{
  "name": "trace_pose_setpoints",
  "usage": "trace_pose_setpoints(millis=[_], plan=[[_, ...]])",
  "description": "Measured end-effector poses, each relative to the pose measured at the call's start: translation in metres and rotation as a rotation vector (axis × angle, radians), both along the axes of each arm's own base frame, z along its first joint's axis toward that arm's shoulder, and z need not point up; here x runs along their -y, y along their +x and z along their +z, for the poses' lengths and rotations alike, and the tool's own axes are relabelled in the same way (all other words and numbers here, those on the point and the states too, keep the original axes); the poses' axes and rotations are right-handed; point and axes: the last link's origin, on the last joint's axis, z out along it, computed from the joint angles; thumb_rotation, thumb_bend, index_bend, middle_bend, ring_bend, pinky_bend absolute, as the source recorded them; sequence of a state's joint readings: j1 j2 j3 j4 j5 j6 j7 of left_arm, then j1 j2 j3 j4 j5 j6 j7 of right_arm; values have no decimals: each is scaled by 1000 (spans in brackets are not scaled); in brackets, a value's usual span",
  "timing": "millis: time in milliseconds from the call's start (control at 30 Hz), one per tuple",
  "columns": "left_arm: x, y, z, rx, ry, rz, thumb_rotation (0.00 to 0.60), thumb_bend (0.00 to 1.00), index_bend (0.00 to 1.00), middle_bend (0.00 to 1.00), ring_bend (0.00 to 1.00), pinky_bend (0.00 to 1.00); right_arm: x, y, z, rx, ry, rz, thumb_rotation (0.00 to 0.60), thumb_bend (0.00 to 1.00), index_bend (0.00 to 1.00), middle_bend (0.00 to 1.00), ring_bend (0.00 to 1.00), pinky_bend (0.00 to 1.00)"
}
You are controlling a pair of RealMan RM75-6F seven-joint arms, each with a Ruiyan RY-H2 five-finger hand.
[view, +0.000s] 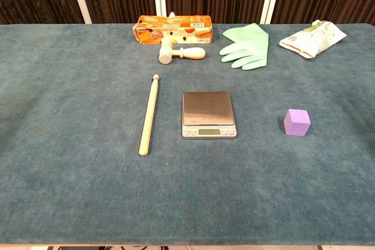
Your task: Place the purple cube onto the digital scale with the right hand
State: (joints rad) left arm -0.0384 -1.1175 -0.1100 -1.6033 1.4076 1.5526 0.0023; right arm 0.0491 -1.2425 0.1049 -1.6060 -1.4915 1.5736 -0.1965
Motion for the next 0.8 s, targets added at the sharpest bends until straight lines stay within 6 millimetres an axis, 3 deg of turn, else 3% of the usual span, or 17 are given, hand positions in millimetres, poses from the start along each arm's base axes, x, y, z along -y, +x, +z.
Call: trace_pose_setpoints(millis=[800], plan=[[4,-1,5,18,12,0,600,253,86,0,0,0,-3,1,-2,12,76,-1,600,412,0,0,0,0]])
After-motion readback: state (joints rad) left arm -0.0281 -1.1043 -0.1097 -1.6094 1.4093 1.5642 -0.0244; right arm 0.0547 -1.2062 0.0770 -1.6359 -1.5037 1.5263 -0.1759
